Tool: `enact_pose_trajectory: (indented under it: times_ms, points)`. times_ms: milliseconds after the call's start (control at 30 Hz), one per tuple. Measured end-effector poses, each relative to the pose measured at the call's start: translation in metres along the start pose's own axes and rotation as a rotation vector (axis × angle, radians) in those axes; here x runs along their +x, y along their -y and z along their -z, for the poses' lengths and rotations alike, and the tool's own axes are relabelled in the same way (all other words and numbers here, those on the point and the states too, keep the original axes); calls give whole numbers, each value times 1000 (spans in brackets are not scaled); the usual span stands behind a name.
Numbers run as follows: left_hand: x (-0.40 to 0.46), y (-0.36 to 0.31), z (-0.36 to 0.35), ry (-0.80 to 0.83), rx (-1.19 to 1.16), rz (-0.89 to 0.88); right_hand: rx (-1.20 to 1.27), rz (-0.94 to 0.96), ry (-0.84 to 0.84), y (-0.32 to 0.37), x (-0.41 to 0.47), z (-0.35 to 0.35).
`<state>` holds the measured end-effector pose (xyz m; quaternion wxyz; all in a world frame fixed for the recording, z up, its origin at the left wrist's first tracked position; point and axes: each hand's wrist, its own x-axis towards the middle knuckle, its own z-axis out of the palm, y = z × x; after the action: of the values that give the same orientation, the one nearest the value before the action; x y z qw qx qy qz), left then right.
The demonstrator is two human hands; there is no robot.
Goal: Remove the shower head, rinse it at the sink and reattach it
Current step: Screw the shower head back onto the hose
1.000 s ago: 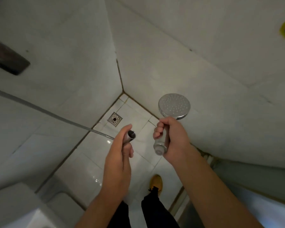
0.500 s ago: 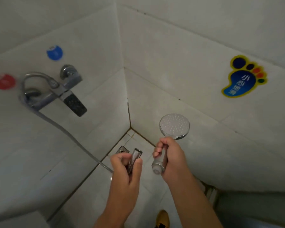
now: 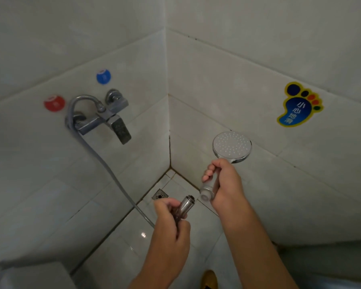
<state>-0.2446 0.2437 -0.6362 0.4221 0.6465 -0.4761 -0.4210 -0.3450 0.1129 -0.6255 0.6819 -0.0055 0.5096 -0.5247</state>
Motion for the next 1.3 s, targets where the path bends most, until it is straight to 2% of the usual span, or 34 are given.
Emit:
enact_pose_trajectory:
  times_ms: [167, 600, 867, 1300]
  points:
    - [-8, -9, 4, -6, 4, -28, -6, 93, -15, -4, -9, -6]
    - [-17, -23, 3, -25, 59, -53, -66, 589, -117, -9, -36, -7]
    - [-23, -25, -2, -24, 77, -50, -25, 661, -84, -8, -48, -3]
    - [-36, -22, -11, 8, 54, -57, -106, 702, -82, -11, -55, 13]
